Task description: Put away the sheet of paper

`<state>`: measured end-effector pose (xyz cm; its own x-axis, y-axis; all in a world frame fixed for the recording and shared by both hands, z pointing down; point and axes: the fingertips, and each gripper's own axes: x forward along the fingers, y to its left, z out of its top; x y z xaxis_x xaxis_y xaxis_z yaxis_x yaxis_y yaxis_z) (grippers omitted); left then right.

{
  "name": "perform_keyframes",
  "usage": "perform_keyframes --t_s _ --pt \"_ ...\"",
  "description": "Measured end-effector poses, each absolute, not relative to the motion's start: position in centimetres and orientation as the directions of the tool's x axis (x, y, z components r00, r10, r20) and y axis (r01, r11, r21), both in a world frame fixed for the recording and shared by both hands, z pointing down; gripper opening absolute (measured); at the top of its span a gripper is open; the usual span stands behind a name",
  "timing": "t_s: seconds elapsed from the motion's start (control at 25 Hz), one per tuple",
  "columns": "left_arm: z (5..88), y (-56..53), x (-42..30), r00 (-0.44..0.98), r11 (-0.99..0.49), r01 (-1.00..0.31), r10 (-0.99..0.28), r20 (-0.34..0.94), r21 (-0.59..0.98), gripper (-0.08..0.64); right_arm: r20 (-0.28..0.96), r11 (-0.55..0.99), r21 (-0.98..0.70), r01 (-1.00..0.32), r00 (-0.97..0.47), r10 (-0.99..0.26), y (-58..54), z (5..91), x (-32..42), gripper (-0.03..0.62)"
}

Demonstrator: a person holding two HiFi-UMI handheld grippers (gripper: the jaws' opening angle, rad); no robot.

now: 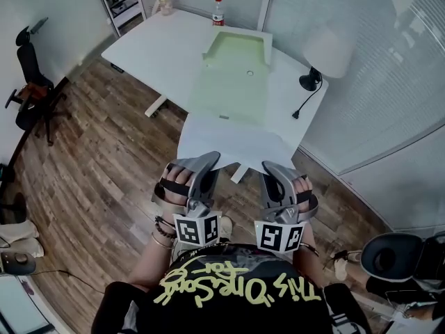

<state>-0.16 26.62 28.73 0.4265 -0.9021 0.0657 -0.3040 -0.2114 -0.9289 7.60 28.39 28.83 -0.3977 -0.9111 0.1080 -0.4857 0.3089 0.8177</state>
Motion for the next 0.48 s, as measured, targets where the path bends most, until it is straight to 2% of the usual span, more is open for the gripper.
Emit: perform_keyframes --t_s 0.24,0.48 --pt "28.2 24.4 -0.1 0.394 -0.196 -0.330 -0.918 0.054 -0.924 0.008 0.117 0.325 0.836 -0.443 -0.436 -0.893 26.3 28.7 7.4 0.008" --pt "28.4 23.5 -0.3 0.407 -0.222 -0.325 -0.910 0.077 -0.919 0.008 0.122 0.335 0.819 -0.465 -0.430 -0.894 25.2 28.7 7.3 0.008"
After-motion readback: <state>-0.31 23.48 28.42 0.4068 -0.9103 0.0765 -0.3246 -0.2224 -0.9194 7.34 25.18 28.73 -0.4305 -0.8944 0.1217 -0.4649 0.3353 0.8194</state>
